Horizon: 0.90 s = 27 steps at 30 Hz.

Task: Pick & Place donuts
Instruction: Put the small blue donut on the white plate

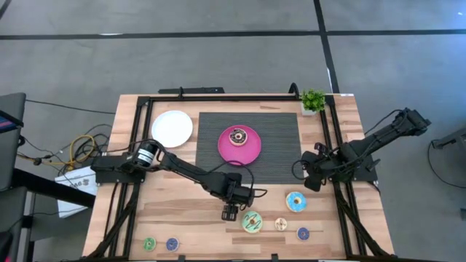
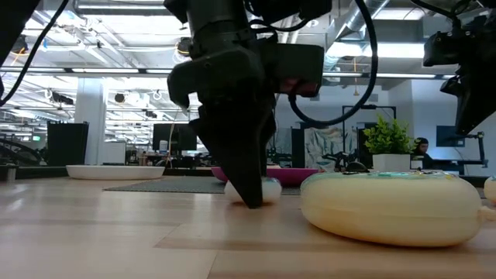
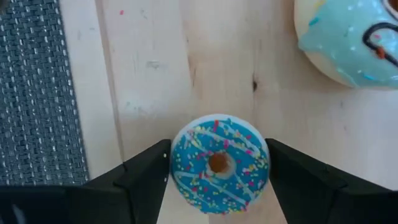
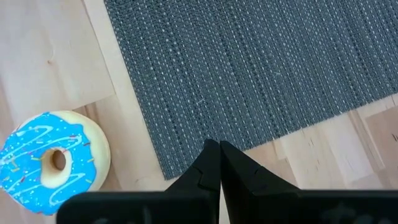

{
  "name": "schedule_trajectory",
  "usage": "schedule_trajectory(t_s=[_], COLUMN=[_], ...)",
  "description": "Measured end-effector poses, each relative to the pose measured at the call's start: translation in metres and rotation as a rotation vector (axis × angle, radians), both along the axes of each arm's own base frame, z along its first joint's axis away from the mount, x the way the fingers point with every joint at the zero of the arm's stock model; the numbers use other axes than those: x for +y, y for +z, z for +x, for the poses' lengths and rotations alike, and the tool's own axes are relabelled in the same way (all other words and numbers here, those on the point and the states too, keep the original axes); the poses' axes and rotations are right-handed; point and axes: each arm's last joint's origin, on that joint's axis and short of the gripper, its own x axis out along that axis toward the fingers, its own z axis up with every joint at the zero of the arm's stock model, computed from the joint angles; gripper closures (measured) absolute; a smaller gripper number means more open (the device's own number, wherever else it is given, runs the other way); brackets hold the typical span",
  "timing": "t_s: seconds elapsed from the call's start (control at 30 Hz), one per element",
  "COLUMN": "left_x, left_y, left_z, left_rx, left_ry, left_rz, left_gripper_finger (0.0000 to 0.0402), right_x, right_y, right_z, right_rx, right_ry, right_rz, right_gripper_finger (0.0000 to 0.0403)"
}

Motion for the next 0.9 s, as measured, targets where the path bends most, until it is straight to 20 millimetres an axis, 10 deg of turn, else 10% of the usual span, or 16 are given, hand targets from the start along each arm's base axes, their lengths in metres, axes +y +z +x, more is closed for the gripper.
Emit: schedule_trajectory(t_s=[0.63,0.9], left_x=[0.004,0.035], left_y=[-0.001,0.028], left_z=[0.0,-0.003], left_rx=[0.021,0.019], left_ry=[0.02,0.055], left_rz=[-0.027,-0.047], left_gripper_finger=[0.0206,0.0205], right_x=[0.0,0.0], right_y=[0.0,0.0], right_z=[0.0,0.0], right_rx=[0.0,-0.001], right_ry=[0.001,0.001], right_rz=[0.0,0.0], right_gripper_finger=[0.0403,0.0403])
